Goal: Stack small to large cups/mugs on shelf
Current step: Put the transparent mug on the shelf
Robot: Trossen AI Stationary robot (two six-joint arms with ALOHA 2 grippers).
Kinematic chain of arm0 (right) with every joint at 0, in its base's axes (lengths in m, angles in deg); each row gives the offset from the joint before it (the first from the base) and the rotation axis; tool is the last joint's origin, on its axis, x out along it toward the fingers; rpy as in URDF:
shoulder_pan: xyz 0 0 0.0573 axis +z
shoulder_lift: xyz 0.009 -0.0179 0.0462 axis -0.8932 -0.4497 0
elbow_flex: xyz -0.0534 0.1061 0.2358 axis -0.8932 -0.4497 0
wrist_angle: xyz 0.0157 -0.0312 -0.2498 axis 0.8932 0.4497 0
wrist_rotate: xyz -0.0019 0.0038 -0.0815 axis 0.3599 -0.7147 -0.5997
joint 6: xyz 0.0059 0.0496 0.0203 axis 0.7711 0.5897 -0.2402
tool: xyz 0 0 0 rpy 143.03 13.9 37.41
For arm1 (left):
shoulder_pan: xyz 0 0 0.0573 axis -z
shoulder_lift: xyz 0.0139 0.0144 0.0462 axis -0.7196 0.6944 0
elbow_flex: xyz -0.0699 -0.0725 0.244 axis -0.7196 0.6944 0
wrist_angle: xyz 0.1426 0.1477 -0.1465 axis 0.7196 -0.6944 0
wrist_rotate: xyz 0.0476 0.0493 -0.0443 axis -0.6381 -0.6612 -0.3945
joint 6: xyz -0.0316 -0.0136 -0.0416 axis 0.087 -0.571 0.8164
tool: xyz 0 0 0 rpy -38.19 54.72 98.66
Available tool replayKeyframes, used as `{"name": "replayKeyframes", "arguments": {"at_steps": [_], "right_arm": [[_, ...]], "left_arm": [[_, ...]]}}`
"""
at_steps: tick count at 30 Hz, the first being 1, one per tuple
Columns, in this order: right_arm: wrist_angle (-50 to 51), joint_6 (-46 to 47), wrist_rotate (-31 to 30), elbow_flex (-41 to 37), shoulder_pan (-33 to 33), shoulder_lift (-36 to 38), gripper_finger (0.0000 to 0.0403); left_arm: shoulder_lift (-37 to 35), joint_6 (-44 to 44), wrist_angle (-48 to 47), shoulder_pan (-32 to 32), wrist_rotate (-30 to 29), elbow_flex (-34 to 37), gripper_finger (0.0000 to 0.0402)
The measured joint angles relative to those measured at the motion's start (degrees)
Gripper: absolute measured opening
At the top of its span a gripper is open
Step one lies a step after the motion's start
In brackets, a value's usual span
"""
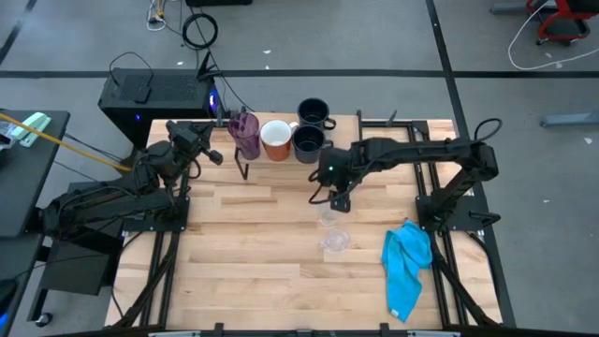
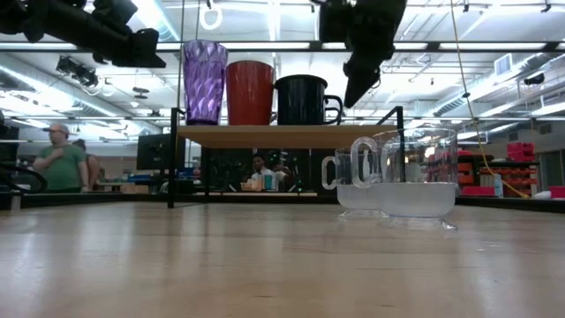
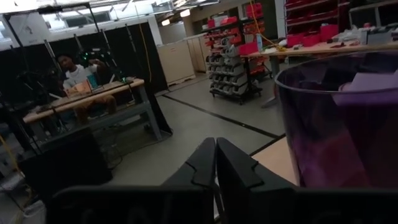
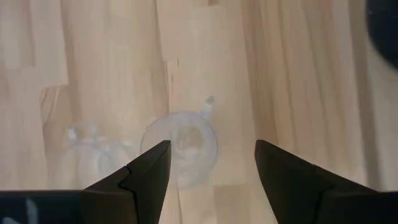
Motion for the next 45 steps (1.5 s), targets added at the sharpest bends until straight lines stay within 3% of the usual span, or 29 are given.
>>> {"name": "replayKeyframes", "arguments": {"at_steps": [11, 18, 22, 28, 31, 34, 45], "right_arm": [[-11.5, 8.3, -1.5, -9.9, 1.7, 0.0, 0.0222], [-11.2, 6.1, -4.5, -9.9, 4.1, 0.0, 0.0211], [-11.6, -4.1, -4.1, -8.8, 6.5, 0.0, 0.0211], [-11.2, -34.5, -4.1, -8.6, 11.0, 0.0, 0.0210], [-10.6, -44.0, -6.5, -8.6, 12.5, 0.0, 0.0207], [-8.5, -48.3, -9.9, -8.6, 13.8, 0.0, 0.0202], [-1.0, -50.8, -11.1, -9.9, 16.1, 0.0, 0.0193]], "left_arm": [[0.0, 4.7, -3.2, 0.0, 0.0, 0.0, 0.0020], [0.0, 4.7, -3.2, 0.0, 0.0, 0.0, 0.0022], [0.0, 4.7, -3.2, 0.0, 0.0, 0.0, 0.0016], [0.0, 4.7, -3.2, 0.0, 0.0, 0.0, 0.0017], [0.0, 4.7, -3.2, 0.0, 0.0, 0.0, 0.0020], [0.0, 4.8, -3.2, 0.0, 0.0, 0.0, 0.0019], [0.0, 6.3, -3.2, 0.0, 0.0, 0.0, 0.0020]]}}
